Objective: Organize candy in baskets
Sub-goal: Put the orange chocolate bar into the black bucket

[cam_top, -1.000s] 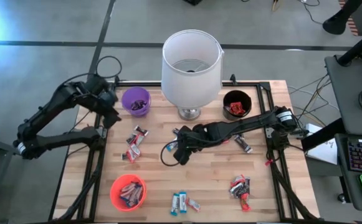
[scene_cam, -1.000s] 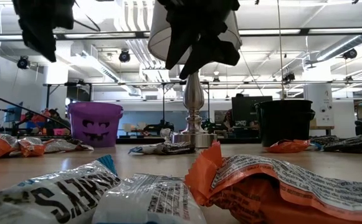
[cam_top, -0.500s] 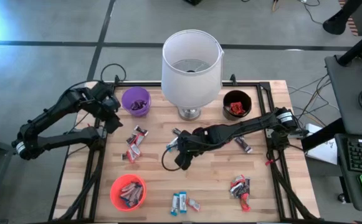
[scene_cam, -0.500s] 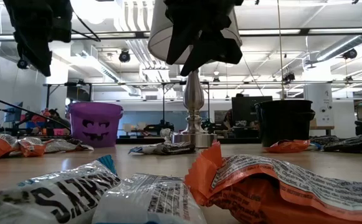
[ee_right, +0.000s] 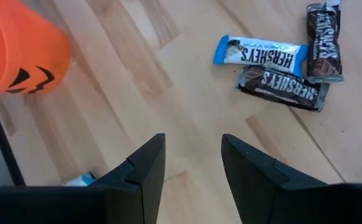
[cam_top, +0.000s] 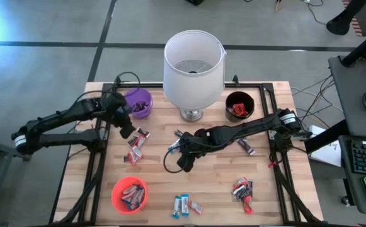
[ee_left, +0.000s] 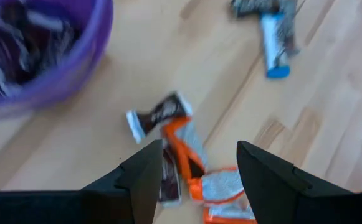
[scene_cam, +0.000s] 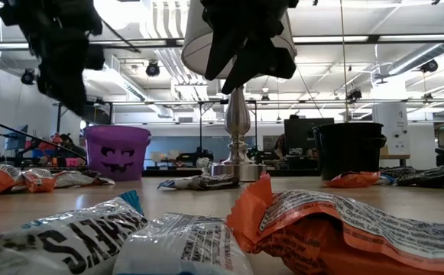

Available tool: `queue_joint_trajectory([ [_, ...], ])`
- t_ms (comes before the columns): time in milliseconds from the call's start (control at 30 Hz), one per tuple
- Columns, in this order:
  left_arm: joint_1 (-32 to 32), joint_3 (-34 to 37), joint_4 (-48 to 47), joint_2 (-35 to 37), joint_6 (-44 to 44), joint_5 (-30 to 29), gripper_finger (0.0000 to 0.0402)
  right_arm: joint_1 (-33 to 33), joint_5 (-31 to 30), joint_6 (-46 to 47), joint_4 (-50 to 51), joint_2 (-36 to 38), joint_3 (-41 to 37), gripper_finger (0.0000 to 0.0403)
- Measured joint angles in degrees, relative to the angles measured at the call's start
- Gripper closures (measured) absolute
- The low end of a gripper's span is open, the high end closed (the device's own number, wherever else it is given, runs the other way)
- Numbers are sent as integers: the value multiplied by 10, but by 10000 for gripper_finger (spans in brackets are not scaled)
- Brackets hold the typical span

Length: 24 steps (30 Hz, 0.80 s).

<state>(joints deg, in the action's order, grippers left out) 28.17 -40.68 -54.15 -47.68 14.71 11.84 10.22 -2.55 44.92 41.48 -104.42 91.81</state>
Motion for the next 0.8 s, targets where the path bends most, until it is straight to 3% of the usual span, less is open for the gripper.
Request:
queue_joint_trajectory([
  [233,-24,63,9,-5,29,-4,215,0,0,-12,1,0,0,255],
  [533,-40,36,16,-23,67,-14,215,-1,0,-17,1,1,0,255],
  [800,-104,50,51,-68,139,-51,215,0,0,-18,2,1,0,255],
])
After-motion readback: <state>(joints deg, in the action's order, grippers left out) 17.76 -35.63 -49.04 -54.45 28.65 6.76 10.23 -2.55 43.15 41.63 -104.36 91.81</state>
